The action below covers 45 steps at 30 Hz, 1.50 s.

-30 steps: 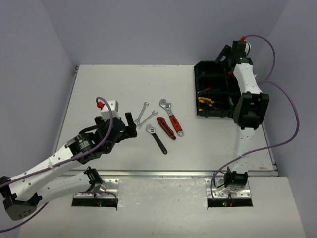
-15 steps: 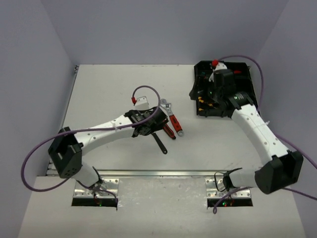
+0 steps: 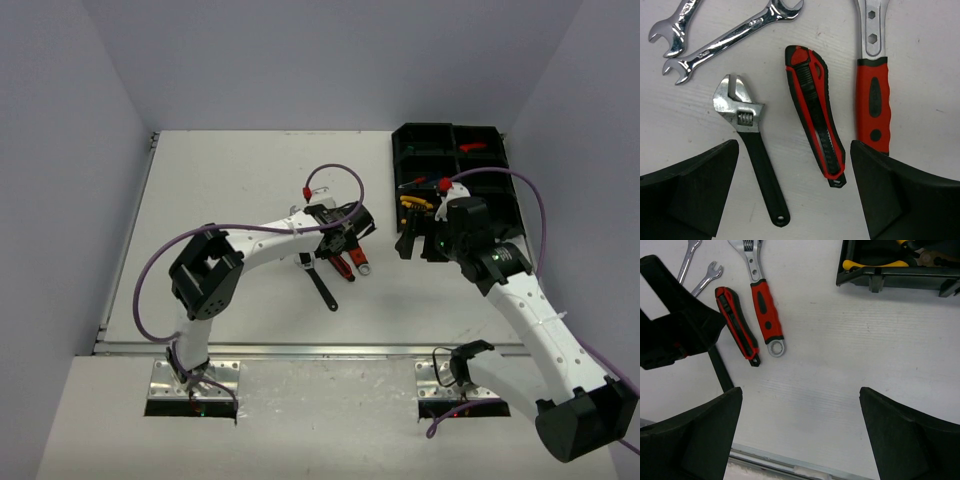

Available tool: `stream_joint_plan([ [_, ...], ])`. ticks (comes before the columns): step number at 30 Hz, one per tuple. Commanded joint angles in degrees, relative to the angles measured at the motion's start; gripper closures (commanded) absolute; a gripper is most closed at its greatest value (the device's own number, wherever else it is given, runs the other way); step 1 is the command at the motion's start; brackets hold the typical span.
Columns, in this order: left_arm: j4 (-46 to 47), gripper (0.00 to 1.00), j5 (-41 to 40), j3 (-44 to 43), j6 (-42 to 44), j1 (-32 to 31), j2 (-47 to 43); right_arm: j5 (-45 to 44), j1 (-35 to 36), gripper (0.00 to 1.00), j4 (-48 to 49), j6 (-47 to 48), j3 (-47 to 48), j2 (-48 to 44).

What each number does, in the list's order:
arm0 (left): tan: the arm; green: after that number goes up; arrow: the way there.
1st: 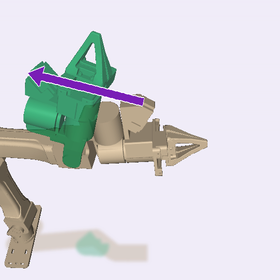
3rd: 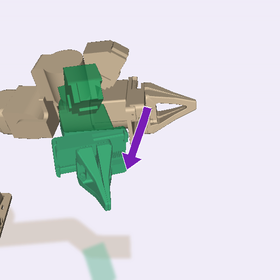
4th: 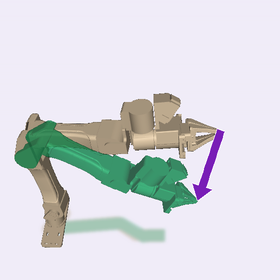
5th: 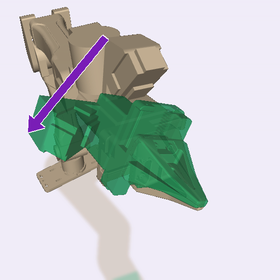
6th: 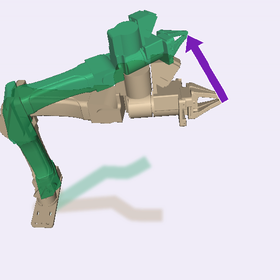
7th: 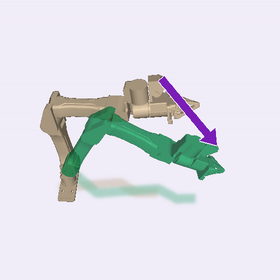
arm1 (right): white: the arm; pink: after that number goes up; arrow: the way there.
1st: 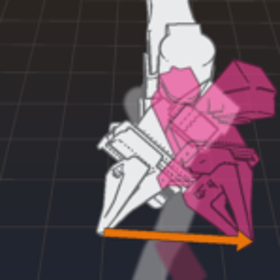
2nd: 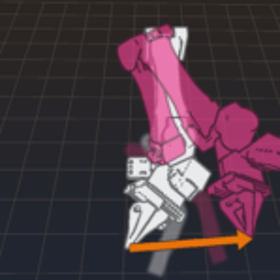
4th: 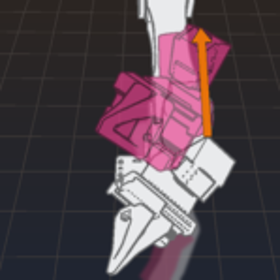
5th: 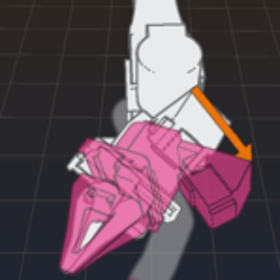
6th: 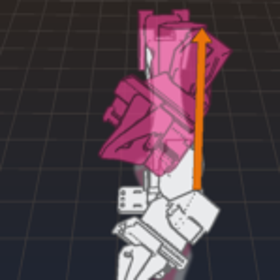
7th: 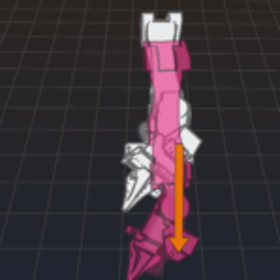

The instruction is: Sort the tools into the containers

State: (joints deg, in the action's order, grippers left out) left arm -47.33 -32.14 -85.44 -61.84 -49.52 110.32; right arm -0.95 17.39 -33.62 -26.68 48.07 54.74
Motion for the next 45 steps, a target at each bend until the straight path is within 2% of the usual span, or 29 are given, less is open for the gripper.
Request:
stream_joint_plan([
  [1, -0.3, 0.09, 1.0, -4.2, 0.2, 1.4, 3.4, 0.7, 0.1, 0.01, 1.1, 1.3, -1.1, -2.2],
  [10, 3.8, 0.23, 3.3, -8.1, 3.3, 4.5, 10.6, 6.1, 0.0, 0.01, 4.4, -0.6, -4.3, -5.2],
  [16, 8.4, 0.24, 6.7, -7.9, 4.3, 6.0, 14.1, 7.6, 0.0, 0.01, 5.7, -0.7, -5.6, -5.8],
  [22, 9.3, 0.44, 8.5, -6.6, 3.2, 5.9, 14.9, 9.1, 0.0, 0.01, 6.6, -1.3, -6.3, -4.3],
  [24, 9.3, 0.58, 8.0, -5.1, 2.9, 5.9, 13.9, 9.6, 0.0, 0.01, 7.3, -1.5, -6.4, -4.1],
  [28, 10.5, 0.84, 7.3, 1.0, 2.3, 5.9, 8.9, 11.9, 0.0, 0.01, 9.7, -2.3, -7.3, -3.8],
  [29, 11.4, 0.86, 7.2, 1.5, 2.5, 5.9, 7.1, 12.5, 0.0, 0.01, 10.6, -2.5, -7.6, -3.3],
  [33, 17.2, 0.98, 8.2, 9.2, 6.1, 5.0, -3.5, 24.2, 0.0, 0.01, 14.7, -3.4, -8.4, 0.2],
  [38, 33.4, 1.0, 17.0, 19.8, 15.1, 3.5, -16.7, 38.1, 0.0, 0.01, 25.5, -7.9, -11.7, 5.8],
  [41, 41.2, 1.0, 24.9, 25.3, 16.5, 3.4, -22.3, 40.3, 0.4, 0.01, 28.5, -11.0, -12.2, 9.6],
  [45, 44.1, 1.0, 29.6, 26.9, 16.7, 2.3, -25.6, 43.1, 3.3, 0.01, 37.5, -15.4, -14.0, 13.7],
])
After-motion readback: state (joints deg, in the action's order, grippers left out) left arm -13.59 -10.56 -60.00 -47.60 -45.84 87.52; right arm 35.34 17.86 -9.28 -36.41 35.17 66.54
